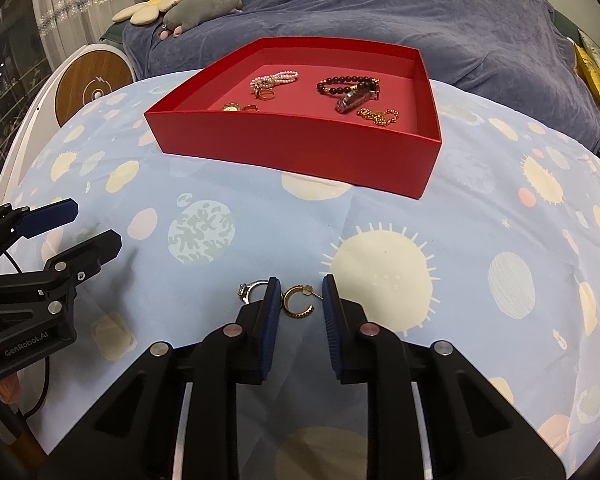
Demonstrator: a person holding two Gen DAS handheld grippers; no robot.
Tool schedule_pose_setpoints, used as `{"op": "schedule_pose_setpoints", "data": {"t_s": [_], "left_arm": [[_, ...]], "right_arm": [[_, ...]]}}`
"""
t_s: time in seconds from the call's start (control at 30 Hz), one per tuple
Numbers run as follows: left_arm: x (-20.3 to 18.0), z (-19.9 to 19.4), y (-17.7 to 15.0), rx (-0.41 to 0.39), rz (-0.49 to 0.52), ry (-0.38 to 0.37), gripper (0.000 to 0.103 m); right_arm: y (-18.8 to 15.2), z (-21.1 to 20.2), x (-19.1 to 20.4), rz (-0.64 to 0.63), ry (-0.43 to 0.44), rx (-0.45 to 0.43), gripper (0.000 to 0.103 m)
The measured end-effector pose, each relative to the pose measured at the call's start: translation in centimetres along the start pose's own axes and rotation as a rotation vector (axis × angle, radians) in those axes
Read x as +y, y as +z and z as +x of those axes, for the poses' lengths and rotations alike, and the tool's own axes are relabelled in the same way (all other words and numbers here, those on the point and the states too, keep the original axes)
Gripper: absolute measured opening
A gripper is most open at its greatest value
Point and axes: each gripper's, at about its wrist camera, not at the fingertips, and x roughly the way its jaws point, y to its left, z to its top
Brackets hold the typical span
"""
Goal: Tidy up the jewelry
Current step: 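Grasp the silver ring with the left gripper while the right gripper grasps the gold hoop earring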
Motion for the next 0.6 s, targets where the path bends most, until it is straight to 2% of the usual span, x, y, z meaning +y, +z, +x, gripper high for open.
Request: {"op": "schedule_pose_setpoints", "data": {"t_s": [0.27, 0.4, 0.6], "left_arm": [[-1.8, -0.1, 0.1, 0.012, 0.014, -0.087, 0.064], [-3.6, -0.1, 0.4, 0.012, 0.029, -0.157, 0.064], [-7.4, 0.5, 0.8, -0.01, 0.106, -0.199, 0.066]], "right_arm": [[0.0, -1.0, -1.1, 0.041, 0.014, -0.009, 0.02], [0.2, -2.2, -2.2, 0.063, -0.003, -0.026, 0.02], [0.0, -3.3, -4.6, 0.128, -0.026, -0.038, 0.02]]}}
